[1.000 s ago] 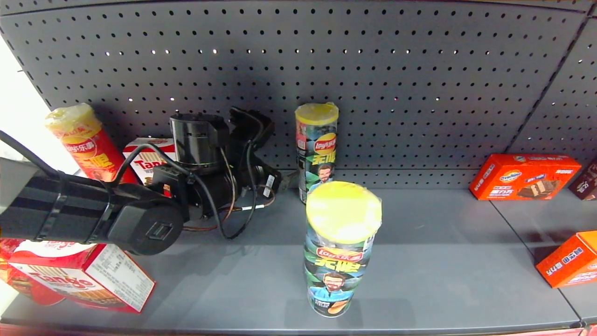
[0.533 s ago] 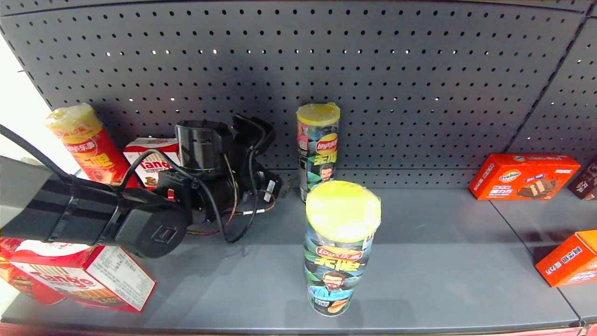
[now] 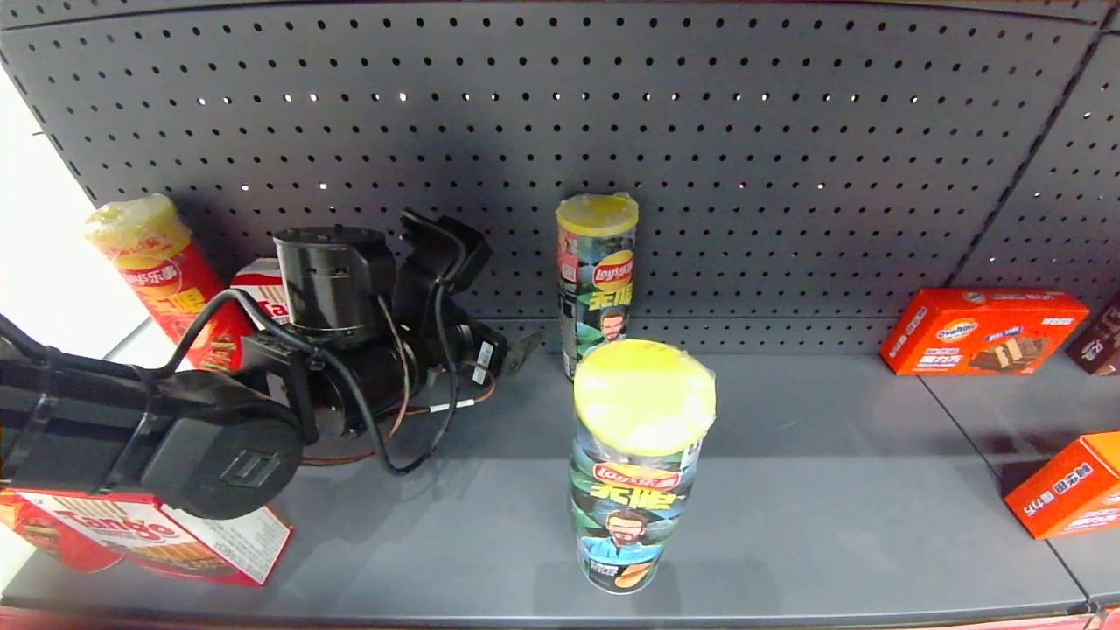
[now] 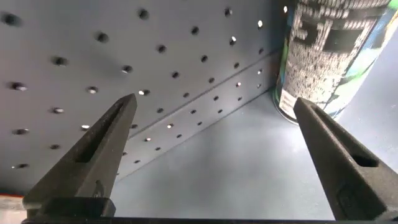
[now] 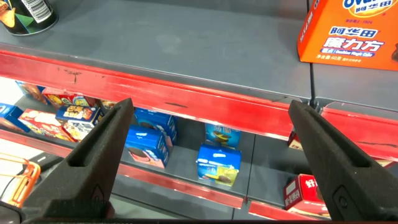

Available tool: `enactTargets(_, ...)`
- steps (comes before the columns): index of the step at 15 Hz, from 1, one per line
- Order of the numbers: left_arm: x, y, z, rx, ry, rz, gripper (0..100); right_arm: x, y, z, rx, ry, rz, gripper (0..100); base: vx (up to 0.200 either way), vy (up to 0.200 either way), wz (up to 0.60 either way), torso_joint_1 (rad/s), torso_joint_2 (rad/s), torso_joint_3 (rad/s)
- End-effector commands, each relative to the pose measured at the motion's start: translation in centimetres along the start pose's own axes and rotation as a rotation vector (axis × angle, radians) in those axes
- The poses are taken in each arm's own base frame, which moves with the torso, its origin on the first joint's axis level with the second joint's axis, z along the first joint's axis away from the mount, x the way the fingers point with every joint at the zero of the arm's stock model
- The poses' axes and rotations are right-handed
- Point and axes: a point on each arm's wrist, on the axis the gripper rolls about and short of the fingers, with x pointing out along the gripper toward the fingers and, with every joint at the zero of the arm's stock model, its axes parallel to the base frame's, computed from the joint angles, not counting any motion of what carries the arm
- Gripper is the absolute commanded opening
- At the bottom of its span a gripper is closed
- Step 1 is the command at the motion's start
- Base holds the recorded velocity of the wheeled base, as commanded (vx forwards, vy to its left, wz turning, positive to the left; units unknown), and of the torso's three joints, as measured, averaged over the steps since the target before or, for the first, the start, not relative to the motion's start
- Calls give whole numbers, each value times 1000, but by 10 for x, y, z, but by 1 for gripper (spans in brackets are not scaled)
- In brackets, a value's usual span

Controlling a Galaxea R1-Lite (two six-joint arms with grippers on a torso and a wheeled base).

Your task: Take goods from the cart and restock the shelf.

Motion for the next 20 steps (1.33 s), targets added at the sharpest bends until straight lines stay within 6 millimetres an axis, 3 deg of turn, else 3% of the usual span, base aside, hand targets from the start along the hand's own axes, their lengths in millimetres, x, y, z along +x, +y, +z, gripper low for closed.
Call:
enactTargets(1, -17, 5, 15, 3, -47, 11, 100, 0, 0, 0, 0, 1, 1, 100, 0, 0, 0, 0, 0, 0)
enactTargets(5, -36, 9, 35, 2, -96, 20, 100, 0, 0, 0, 0, 1, 1, 100, 0, 0, 0, 0, 0, 0)
enactTargets(10, -81, 17, 69, -3, -186, 32, 100, 0, 0, 0, 0, 1, 1, 100, 0, 0, 0, 0, 0, 0)
enactTargets(11, -97, 14, 80, -6, -235, 16, 100, 0, 0, 0, 0, 1, 1, 100, 0, 0, 0, 0, 0, 0)
enactTargets(14, -131, 14, 83, -13, -285, 13, 100, 0, 0, 0, 0, 3, 1, 100, 0, 0, 0, 0, 0, 0)
enactTargets(15, -168, 12, 79, -17, -322, 6, 100, 0, 0, 0, 0, 1, 1, 100, 0, 0, 0, 0, 0, 0)
enactTargets(16, -191, 11, 75, -20, -355, -6, 100, 0, 0, 0, 0, 1, 1, 100, 0, 0, 0, 0, 0, 0)
enactTargets(18, -217, 11, 75, -23, -414, -19, 100, 0, 0, 0, 0, 1, 1, 100, 0, 0, 0, 0, 0, 0)
enactTargets(20, -266, 16, 63, -29, -470, -23, 100, 0, 0, 0, 0, 1, 1, 100, 0, 0, 0, 0, 0, 0)
